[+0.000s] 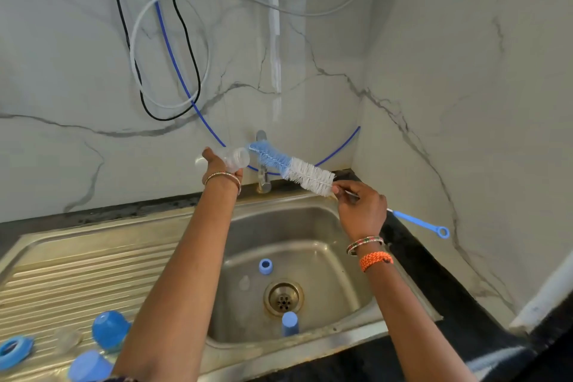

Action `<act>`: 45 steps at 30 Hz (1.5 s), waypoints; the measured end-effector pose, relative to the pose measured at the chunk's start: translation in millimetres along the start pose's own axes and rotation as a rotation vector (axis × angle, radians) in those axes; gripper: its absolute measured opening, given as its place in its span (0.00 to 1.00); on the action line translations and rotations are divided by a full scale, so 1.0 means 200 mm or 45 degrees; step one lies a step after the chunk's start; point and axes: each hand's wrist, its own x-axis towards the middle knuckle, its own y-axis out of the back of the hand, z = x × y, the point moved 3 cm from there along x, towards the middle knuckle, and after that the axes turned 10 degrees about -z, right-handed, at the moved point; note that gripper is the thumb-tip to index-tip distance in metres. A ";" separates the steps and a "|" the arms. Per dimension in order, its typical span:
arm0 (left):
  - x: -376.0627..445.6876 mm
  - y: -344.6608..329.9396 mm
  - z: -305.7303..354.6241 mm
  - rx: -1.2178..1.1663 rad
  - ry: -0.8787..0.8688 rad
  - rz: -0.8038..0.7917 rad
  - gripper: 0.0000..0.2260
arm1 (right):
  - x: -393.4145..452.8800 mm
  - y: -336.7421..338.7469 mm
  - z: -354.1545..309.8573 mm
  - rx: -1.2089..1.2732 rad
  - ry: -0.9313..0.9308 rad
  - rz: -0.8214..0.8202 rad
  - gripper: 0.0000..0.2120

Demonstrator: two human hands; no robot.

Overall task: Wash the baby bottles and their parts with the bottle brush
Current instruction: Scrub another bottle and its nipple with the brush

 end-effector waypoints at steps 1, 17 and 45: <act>0.01 0.01 0.00 0.007 -0.006 0.032 0.26 | 0.00 0.01 0.01 -0.027 0.033 0.006 0.04; 0.11 -0.05 -0.09 0.588 -0.225 -0.060 0.27 | -0.01 0.04 -0.10 -0.478 0.545 0.204 0.07; 0.13 0.00 0.07 0.011 -0.021 -0.179 0.23 | 0.09 0.06 -0.12 -0.704 0.963 0.264 0.13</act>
